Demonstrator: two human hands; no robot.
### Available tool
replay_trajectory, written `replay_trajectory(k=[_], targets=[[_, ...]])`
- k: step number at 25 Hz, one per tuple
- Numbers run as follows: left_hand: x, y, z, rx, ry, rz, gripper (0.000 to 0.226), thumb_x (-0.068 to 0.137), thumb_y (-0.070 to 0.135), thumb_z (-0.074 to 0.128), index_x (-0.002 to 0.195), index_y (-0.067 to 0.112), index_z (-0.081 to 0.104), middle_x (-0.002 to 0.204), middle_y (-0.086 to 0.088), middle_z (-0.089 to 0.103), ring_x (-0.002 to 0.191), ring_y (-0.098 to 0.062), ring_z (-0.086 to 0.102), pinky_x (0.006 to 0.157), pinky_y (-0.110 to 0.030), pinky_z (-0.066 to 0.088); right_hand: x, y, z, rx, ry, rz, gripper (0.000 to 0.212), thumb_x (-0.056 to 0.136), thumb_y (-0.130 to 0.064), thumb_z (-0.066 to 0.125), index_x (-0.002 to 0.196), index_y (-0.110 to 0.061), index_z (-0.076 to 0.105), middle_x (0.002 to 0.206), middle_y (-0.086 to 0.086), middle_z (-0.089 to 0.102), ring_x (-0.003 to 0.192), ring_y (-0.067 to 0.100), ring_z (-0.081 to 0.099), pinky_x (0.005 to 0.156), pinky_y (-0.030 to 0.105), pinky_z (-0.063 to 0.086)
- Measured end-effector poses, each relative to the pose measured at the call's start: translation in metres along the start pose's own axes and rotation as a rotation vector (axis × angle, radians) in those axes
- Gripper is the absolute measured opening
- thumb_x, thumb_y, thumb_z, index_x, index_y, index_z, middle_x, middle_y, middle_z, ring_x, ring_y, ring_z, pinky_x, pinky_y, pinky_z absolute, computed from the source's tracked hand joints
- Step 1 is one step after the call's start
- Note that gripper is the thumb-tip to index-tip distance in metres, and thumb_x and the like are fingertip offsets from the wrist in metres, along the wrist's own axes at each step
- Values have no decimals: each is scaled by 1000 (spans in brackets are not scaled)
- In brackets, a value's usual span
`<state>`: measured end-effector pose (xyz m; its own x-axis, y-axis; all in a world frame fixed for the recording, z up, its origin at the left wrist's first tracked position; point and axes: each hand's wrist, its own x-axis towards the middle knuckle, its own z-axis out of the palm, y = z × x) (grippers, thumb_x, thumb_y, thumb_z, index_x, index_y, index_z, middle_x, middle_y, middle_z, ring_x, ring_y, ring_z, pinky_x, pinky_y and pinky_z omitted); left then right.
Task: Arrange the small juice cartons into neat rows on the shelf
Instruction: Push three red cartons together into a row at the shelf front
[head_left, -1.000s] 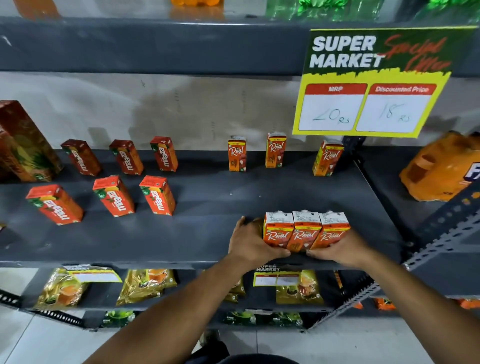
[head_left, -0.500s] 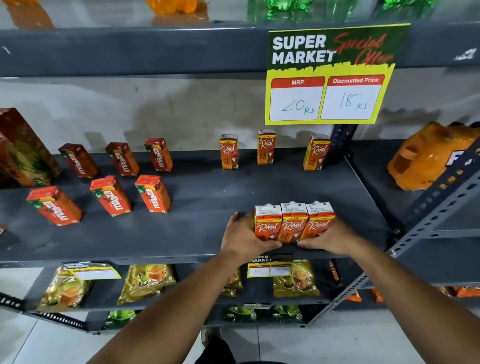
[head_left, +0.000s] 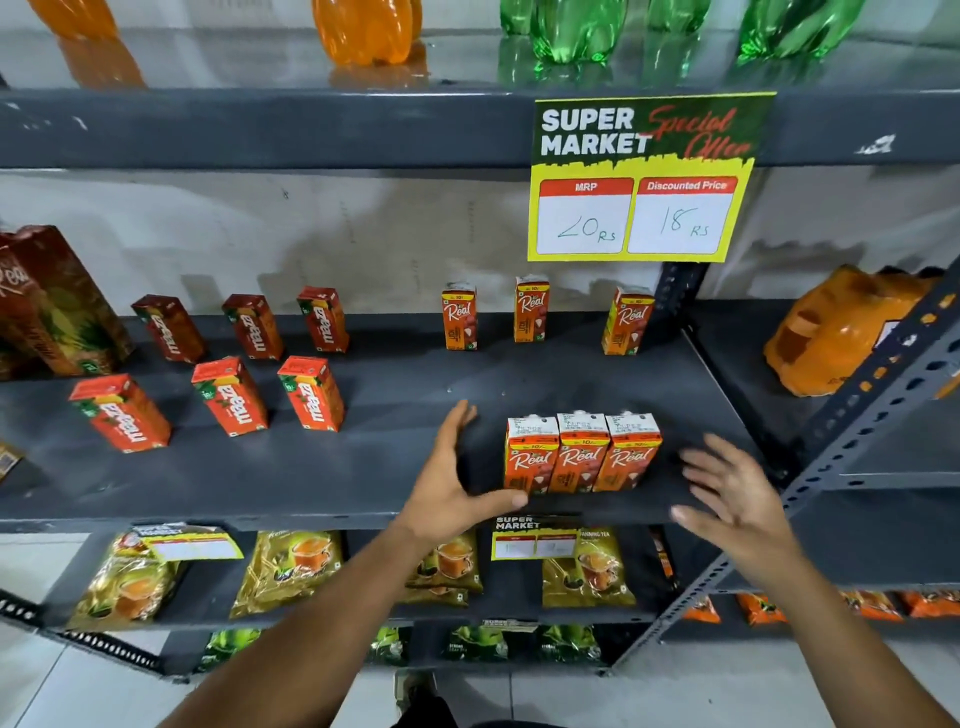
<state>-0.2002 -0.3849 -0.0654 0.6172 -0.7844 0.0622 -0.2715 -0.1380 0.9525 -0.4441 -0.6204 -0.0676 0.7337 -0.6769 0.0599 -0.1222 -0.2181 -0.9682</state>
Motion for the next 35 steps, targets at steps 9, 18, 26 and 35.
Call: replay_trajectory(k=[9, 18, 26, 35], targets=[[-86, -55, -149, 64, 809, 110, 53, 81, -4, 69, 125, 18, 50, 127, -6, 55, 118, -7, 53, 103, -34, 42, -62, 29, 80, -270, -85, -57, 45, 78, -3, 74, 87, -46, 66, 93, -15, 69, 85, 2, 64, 69, 11, 50], [-83, -55, -290, -261, 1174, -84, 58, 77, 10, 78, 127, 11, 50, 123, -8, 56, 115, -24, 55, 100, -51, 45, -2, -75, 241, -156, -402, -345, 37, 78, -16, 71, 101, -44, 61, 99, -11, 66, 93, 9, 64, 78, 19, 54], [-55, -85, -373, -48, 529, -189, 76, 63, -5, 83, 129, 9, 49, 119, -14, 63, 108, -29, 60, 97, -44, 46, 85, -113, 357, -161, -284, 29, 97, 73, -20, 83, 148, -27, 21, 138, -6, 42, 123, 14, 48, 96, 30, 44], [-21, -108, -408, 118, 138, -202, 52, 59, 8, 89, 88, 35, 56, 87, 15, 64, 70, 10, 62, 71, -20, 55, 115, -113, 404, -378, -71, 87, 50, 73, -23, 82, 115, -26, 57, 105, -2, 69, 92, 13, 65, 83, 33, 47]])
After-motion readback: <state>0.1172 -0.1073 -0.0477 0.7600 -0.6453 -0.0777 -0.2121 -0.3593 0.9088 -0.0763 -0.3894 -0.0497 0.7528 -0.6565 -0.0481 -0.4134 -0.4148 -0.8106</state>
